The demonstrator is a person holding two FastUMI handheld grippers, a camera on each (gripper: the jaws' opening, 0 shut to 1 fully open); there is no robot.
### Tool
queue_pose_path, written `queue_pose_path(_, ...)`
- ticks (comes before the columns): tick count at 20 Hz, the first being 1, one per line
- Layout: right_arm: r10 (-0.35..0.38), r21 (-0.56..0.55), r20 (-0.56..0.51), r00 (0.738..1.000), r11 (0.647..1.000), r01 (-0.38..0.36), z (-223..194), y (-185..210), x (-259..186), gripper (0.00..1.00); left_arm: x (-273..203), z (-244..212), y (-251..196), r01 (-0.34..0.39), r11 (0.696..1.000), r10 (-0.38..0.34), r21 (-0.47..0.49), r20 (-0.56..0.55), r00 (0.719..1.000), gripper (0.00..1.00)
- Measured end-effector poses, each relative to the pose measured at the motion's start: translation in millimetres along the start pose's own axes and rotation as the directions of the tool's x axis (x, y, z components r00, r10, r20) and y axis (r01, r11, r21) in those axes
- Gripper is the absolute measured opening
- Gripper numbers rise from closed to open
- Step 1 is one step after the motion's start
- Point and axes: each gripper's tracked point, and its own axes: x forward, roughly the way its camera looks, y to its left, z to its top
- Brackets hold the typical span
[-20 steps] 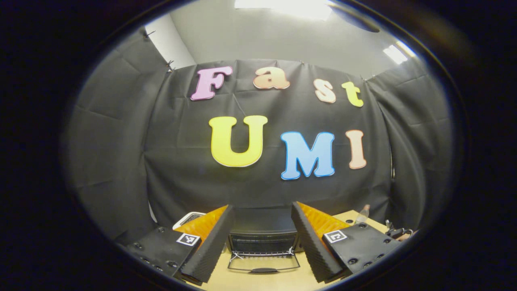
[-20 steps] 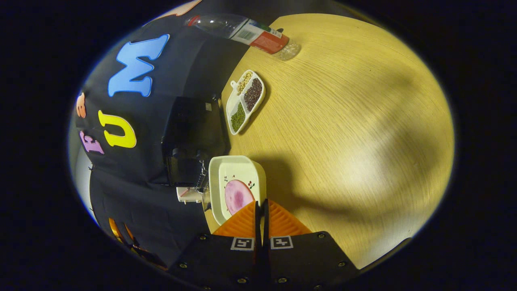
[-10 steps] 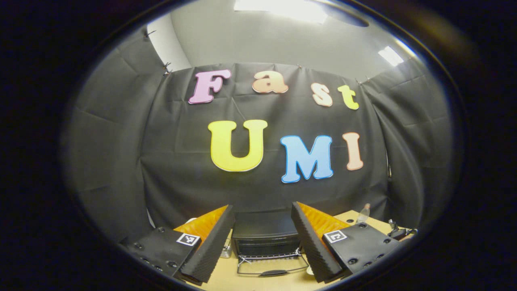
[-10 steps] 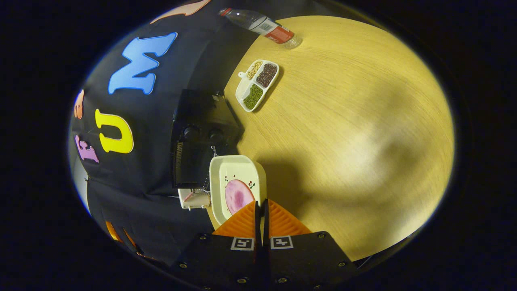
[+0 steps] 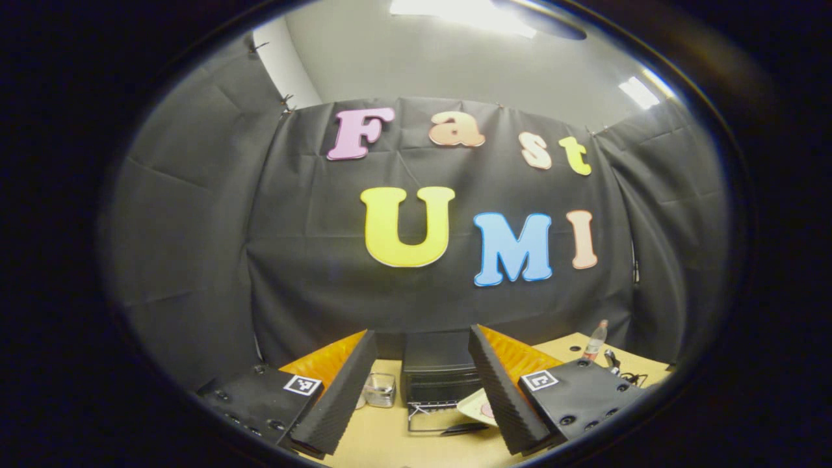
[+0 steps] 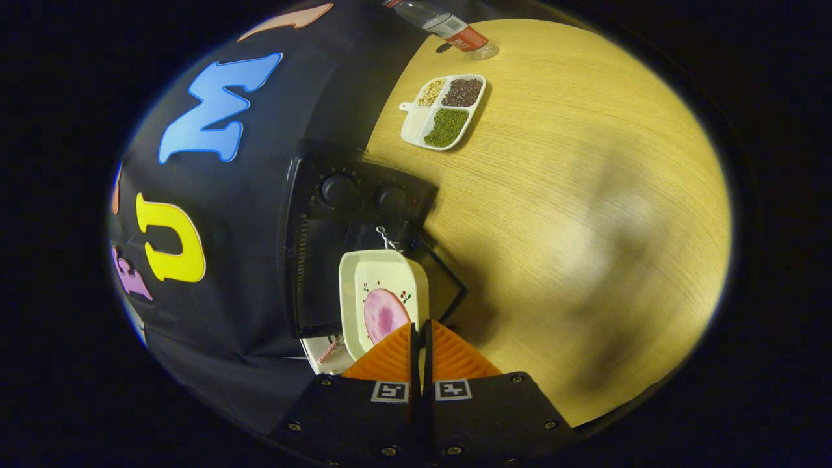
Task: Open the electric oven with the left hand, put the food in, and close the electric oven.
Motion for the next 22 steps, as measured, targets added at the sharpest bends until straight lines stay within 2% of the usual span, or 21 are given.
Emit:
queue_pose_path(2,-0.016,0.054,0.034,0.999,0.998,0.015,-1.1,12.6,18.0,0.01,-7.5,-1.7,17.1,-0.031,1.0,0.031,0.003,-0.005,1.0,1.0)
queue_pose_path(3,-0.027,0.09,0.048,0.998,0.996,0.023,-1.5,20.2,28.6,0.01,-9.7,-4.5,26.0,-0.048,0.999,0.048,0.006,-0.012,0.999,0.96)
queue_pose_path(4,-0.038,0.127,0.065,0.997,0.991,0.03,-1.2,25.4,39.8,0.01,-12.9,-7.2,34.7,-0.065,0.998,0.065,0.009,-0.02,0.998,1.0)
queue_pose_path(5,-0.05,0.167,0.082,0.995,0.985,0.036,-2.1,30.5,49.6,0.0,-15.9,-9.5,42.5,-0.08,0.997,0.081,0.008,-0.029,0.996,0.96)
queue_pose_path(6,-0.058,0.201,0.106,0.993,0.979,0.035,-2.2,37.3,58.5,0.0,-18.3,-11.2,49.7,-0.093,0.996,0.094,0.008,-0.036,0.995,1.0)
queue_pose_path(10,-0.067,0.288,0.198,0.978,0.958,0.007,-3.2,61.1,95.0,0.01,-24.2,-15.9,72.8,-0.154,0.988,0.155,0.019,-0.056,0.986,1.0)
queue_pose_path(11,-0.06,0.304,0.209,0.976,0.953,-0.006,-4.4,68.1,104.0,0.01,-25.7,-17.1,77.2,-0.165,0.986,0.166,0.02,-0.06,0.984,0.96)
queue_pose_path(12,-0.052,0.316,0.222,0.974,0.948,-0.021,-3.7,73.8,112.4,0.01,-26.3,-17.4,81.7,-0.175,0.984,0.177,0.023,-0.063,0.982,1.0)
queue_pose_path(13,-0.052,0.327,0.228,0.972,0.945,-0.026,-4.2,78.0,120.0,0.01,-26.4,-19.2,86.0,-0.186,0.982,0.188,0.028,-0.067,0.98,0.96)
queue_pose_path(18,-0.049,0.378,0.288,0.956,0.924,-0.066,9.2,94.1,152.4,0.01,-28.8,-27.2,103.1,-0.23,0.972,0.233,0.038,-0.098,0.968,0.91)
queue_pose_path(20,-0.036,0.367,0.302,0.953,0.927,-0.081,14.8,98.6,164.1,0.02,-28.3,-28.4,105.2,-0.244,0.969,0.247,0.039,-0.104,0.963,1.0)
queue_pose_path(22,0.004,0.38,0.309,0.951,0.916,-0.127,16.9,107.4,169.7,0.03,-25.0,-31.3,104.1,-0.246,0.969,0.248,0.034,-0.11,0.962,0.96)
